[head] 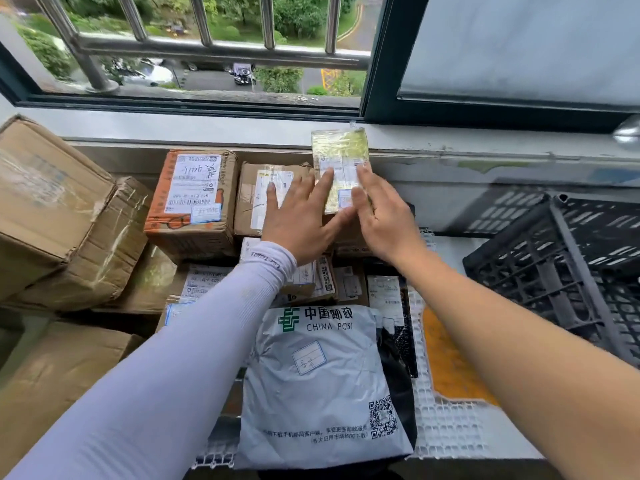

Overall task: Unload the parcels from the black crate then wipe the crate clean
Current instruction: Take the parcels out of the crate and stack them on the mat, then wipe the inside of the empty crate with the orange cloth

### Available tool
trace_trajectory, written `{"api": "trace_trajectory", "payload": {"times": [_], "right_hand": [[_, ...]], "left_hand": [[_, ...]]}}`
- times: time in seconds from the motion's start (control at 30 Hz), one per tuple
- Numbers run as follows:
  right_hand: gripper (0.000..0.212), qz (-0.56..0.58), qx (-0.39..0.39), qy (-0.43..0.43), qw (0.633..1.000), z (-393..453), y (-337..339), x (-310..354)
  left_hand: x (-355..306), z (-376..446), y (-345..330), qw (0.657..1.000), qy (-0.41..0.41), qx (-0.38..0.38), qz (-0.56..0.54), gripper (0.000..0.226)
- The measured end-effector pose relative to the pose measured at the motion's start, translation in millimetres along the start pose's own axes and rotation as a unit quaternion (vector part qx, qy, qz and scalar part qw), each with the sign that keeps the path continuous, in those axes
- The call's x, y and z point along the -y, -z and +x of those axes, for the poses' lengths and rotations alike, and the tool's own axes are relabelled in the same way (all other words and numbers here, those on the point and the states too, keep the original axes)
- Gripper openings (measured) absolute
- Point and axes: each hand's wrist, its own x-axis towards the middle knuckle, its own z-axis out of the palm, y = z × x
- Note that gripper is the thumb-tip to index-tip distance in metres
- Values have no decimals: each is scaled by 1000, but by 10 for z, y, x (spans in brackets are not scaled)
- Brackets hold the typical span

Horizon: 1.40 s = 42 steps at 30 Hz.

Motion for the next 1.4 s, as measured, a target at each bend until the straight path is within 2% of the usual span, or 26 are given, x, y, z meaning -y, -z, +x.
{"api": "trace_trajectory", "payload": {"times": [0.2,0.3,0.4,0.6,0.8,1.0,1.17,1.27,1.4], "right_hand": [[90,-231,60,79,968,37,256,-77],[98,-288,81,82,951,54,289,-54],[95,-317,96,62,941,65,321,-9],[88,-313,101,49,943,-59,462,68],[78,-313,83,64,944,-275,804,-208],[73,-308,78,51,947,-690,1305,-796],[69,-281,129,19,951,-1327,1222,-1458],[68,-250,179,3,952,-1643,993,-1827],[70,-215,215,0,953,-1918,796,-2190]], "left_hand": [[86,-5,44,997,-23,18,72,85],[54,-14,76,995,-29,21,89,84],[9,-1,115,994,-24,33,102,82],[-175,-67,289,993,-2,52,106,85],[-667,-260,248,994,-11,-28,100,75],[-1577,-528,-146,989,-47,-100,102,72],[-2256,-788,-855,994,-31,-37,98,70],[-2426,-999,-1326,993,-10,9,116,65],[-2515,-1285,-1819,988,57,89,112,63]]}}
